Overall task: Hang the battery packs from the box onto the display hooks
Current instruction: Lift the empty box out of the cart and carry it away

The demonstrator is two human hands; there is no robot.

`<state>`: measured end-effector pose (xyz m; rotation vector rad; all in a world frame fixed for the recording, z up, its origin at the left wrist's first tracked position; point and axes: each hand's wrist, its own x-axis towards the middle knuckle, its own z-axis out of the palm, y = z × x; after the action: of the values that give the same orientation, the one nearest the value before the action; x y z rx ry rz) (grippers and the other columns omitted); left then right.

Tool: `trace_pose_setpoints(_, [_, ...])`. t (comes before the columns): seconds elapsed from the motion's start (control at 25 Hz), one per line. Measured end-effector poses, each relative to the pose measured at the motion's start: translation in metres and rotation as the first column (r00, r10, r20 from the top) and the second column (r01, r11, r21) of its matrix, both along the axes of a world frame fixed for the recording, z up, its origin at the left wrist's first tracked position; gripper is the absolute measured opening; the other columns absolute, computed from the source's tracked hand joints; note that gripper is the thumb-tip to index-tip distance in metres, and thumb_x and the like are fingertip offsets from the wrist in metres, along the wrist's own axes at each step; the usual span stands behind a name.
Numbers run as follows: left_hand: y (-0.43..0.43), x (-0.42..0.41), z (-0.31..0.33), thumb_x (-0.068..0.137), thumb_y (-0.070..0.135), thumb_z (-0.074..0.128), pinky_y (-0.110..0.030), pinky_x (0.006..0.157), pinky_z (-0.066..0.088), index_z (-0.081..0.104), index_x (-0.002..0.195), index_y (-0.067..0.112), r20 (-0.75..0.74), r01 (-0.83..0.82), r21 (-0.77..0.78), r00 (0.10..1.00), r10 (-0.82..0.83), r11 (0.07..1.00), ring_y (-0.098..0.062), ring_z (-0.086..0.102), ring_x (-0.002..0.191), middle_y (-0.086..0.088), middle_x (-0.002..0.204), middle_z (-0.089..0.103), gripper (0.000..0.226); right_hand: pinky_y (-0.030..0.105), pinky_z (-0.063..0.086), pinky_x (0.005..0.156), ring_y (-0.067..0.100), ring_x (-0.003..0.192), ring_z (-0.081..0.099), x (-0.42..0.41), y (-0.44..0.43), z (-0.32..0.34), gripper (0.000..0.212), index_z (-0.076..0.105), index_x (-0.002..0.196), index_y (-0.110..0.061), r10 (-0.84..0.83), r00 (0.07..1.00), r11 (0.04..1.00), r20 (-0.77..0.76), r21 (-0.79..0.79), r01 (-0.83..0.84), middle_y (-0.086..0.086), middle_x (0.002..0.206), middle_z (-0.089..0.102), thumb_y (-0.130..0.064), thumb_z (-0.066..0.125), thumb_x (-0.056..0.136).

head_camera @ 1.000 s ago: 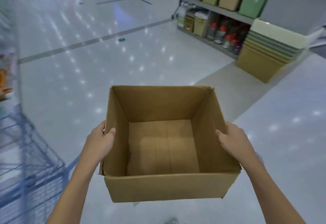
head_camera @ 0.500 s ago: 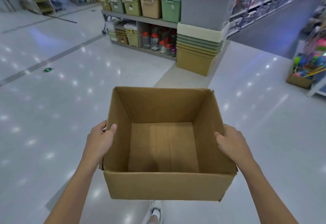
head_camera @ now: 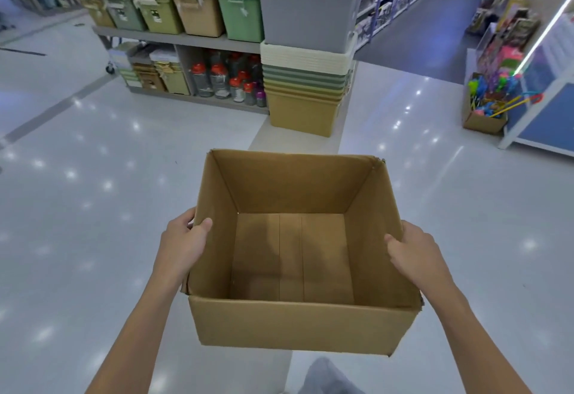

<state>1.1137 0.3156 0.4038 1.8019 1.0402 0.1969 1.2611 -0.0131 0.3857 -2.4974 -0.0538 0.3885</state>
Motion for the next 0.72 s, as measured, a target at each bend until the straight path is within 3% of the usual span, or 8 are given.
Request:
trace_pose_setpoints(0.12, [0.036, 0.073, -0.008, 0.106, 0.032, 0.054, -0.053, 0.103, 0.053, 0.059, 0.142, 0.027, -0.022, 0.033, 0.005, 0.999, -0.032, 0.999, -0.029, 0.064, 0.121, -0.001, 0.133, 0.066, 0.037, 0.033, 0.049, 0.072, 0.017, 0.08, 0.063, 0.064, 0.03, -0.01, 0.015, 0.061, 0.106, -0.018, -0.029, 1.0, 1.0, 0.003, -0.011, 0.03, 0.001, 0.093, 0.067, -0.023, 0.047, 0.106])
trace_pose_setpoints(0.44, [0.129, 0.281, -0.031, 0.106, 0.035, 0.053, -0.055, 0.105, 0.052, 0.056, 0.145, 0.029, -0.053, 0.051, -0.004, 0.997, -0.051, 0.999, -0.03, 0.064, 0.123, -0.001, 0.136, 0.066, 0.04, 0.025, 0.04, 0.058, 0.012, 0.077, 0.06, 0.269, 0.118, -0.034, 0.018, 0.061, 0.113, -0.014, -0.022, 0.999, 0.999, -0.028, -0.037, 0.021, 0.004, 0.096, 0.067, -0.023, 0.047, 0.106])
trace_pose_setpoints(0.72, [0.22, 0.448, -0.039, 0.106, 0.033, 0.053, -0.055, 0.103, 0.054, 0.059, 0.142, 0.029, -0.056, 0.06, 0.004, 0.997, -0.06, 0.998, -0.028, 0.066, 0.118, -0.001, 0.131, 0.068, 0.037, 0.031, 0.044, 0.067, 0.015, 0.079, 0.06, 0.442, 0.208, -0.041, 0.019, 0.06, 0.116, -0.016, -0.02, 0.999, 0.999, -0.03, -0.032, 0.019, 0.004, 0.101, 0.067, -0.024, 0.046, 0.107])
